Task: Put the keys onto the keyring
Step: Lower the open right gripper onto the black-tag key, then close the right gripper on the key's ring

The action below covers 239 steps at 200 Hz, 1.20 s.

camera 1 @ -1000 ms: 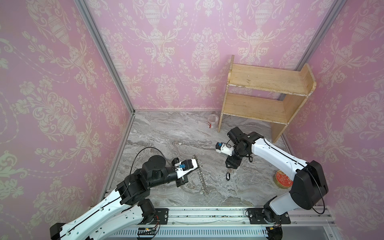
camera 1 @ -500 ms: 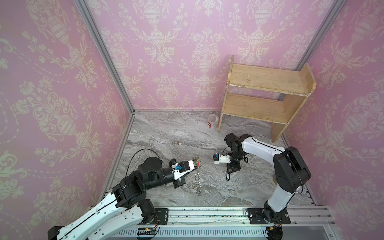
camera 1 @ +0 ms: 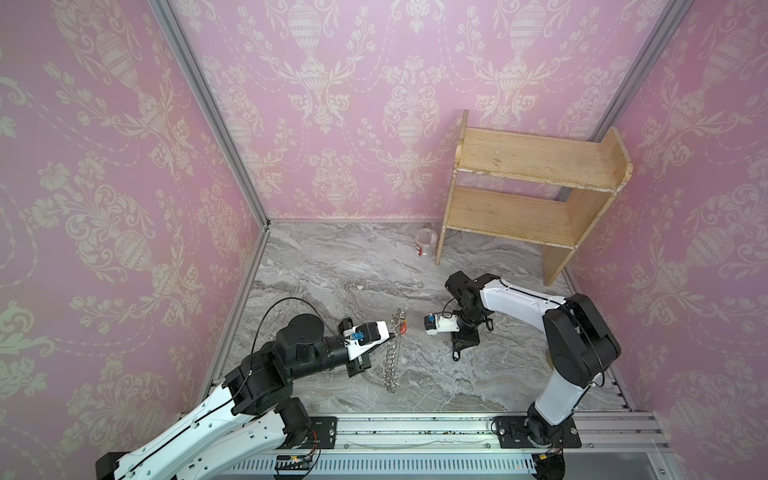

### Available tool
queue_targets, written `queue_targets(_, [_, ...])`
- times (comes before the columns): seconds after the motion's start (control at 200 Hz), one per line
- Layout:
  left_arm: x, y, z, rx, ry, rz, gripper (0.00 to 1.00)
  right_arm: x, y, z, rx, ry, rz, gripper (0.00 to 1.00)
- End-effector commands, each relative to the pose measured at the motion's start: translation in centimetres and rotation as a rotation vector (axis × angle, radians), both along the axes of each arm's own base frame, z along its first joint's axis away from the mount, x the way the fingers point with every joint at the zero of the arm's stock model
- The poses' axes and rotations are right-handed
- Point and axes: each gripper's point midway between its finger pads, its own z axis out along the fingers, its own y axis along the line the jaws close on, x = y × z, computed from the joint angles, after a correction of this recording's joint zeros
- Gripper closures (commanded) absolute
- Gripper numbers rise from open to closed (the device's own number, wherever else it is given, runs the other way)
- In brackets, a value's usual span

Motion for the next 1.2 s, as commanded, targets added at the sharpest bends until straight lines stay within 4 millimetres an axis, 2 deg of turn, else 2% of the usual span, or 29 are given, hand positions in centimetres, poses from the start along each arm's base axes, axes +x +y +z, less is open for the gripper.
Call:
queue_targets(0.0, [0.3, 0.3, 1.2, -0.019, -0.039, 0.018, 1.00, -0.1, -0.2, -0.2, -0.009, -0.012, 0.030, 0.68])
queue_targets(0.58, [0.2, 0.7, 1.1, -0.012, -0.038, 0.028, 1.00, -0.7, -0.1, -1.2, -0.038, 0.037, 0.044, 0.71])
queue_targets(0.63, [0.2, 0.8, 1.1, -0.011, -0.038, 0.029, 1.00, -0.6, -0.2, -1.3, -0.045, 0.039, 0.044, 0.73])
queue_targets(0.726, [0.2, 0.9, 1.2, -0.013, -0.040, 0.033, 1.00, -0.5, -0.2, -1.3, -0.048, 0.042, 0.039, 0.85])
queue_targets(0.856, [0.1, 1.0, 1.2, -0.013, -0.039, 0.035, 1.00, -0.4, 0.0, -0.6, -0.042, 0.041, 0.035, 1.00])
queue_targets(1.101, [0.1, 0.9, 1.4, -0.021, -0.040, 0.030, 1.00, 0.1, 0.9, 1.5, -0.007, 0.029, -0.064, 1.00])
queue_targets(1.121, [0.1, 0.8, 1.4, -0.021, -0.039, 0.030, 1.00, 1.0, 1.5, 2.4, 0.015, 0.008, -0.082, 1.00])
queue_targets(1.191, [0.1, 0.7, 1.6, -0.025, -0.041, 0.026, 1.00, 1.7, 2.2, 3.4, 0.033, 0.006, -0.171, 1.00])
